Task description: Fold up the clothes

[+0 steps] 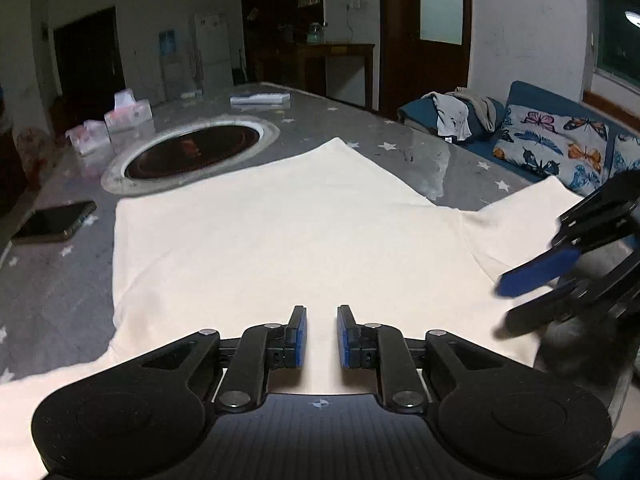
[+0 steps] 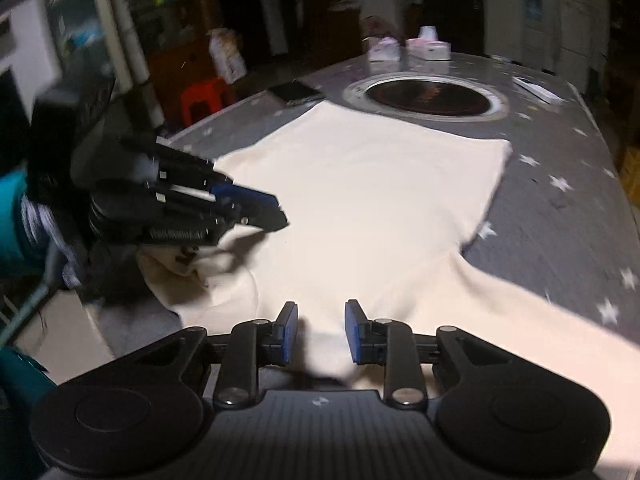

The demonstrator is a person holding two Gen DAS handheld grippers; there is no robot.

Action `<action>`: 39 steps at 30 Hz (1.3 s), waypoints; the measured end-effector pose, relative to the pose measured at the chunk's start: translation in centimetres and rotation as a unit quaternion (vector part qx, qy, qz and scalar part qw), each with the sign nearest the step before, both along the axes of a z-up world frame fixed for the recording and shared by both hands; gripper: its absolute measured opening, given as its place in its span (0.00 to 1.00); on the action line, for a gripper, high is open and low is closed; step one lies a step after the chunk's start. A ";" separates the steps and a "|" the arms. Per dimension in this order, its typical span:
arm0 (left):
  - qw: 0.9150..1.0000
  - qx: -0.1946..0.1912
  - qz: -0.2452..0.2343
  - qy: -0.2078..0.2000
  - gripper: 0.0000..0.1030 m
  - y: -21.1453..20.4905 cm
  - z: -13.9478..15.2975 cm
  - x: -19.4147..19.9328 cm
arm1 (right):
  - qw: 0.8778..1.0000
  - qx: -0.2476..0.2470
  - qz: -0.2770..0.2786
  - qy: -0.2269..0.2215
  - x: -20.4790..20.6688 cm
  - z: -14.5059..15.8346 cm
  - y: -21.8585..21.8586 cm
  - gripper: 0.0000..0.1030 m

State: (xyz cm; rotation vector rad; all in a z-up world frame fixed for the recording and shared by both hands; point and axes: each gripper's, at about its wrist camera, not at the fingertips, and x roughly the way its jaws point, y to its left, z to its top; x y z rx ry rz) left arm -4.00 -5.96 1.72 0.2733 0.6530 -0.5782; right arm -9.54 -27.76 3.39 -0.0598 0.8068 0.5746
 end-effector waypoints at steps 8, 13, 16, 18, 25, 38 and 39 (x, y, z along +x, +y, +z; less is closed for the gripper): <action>1.000 0.023 -0.005 -0.016 0.25 -0.6 0.1 -0.6 | 0.994 0.012 -0.108 0.000 -1.4 0.0 -5.4 0.28; 1.000 0.024 -0.002 -0.013 0.26 -0.4 0.0 -0.6 | 0.985 -0.014 -0.171 0.002 -1.9 -0.9 -8.4 0.25; 1.000 0.027 -0.004 -0.015 0.26 -0.4 -0.1 -0.6 | 0.976 -0.026 -0.216 -0.006 -2.0 -0.9 -10.5 0.24; 0.999 0.029 -0.002 -0.015 0.29 -0.4 0.0 -0.6 | 0.970 -0.033 -0.241 -0.013 -2.1 -0.8 -11.6 0.24; 0.999 0.025 -0.012 -0.022 0.39 -1.0 1.0 -1.2 | 0.942 0.016 -0.335 -0.012 -1.4 -1.1 -17.0 0.34; 0.996 -0.015 -0.089 -0.008 0.42 -5.2 2.0 -4.1 | 0.905 0.108 -0.410 0.015 -0.1 -3.9 -21.8 0.37; 0.996 -0.015 -0.093 -0.005 0.42 -5.6 1.8 -4.2 | 0.904 0.113 -0.412 0.013 -0.2 -4.1 -21.9 0.37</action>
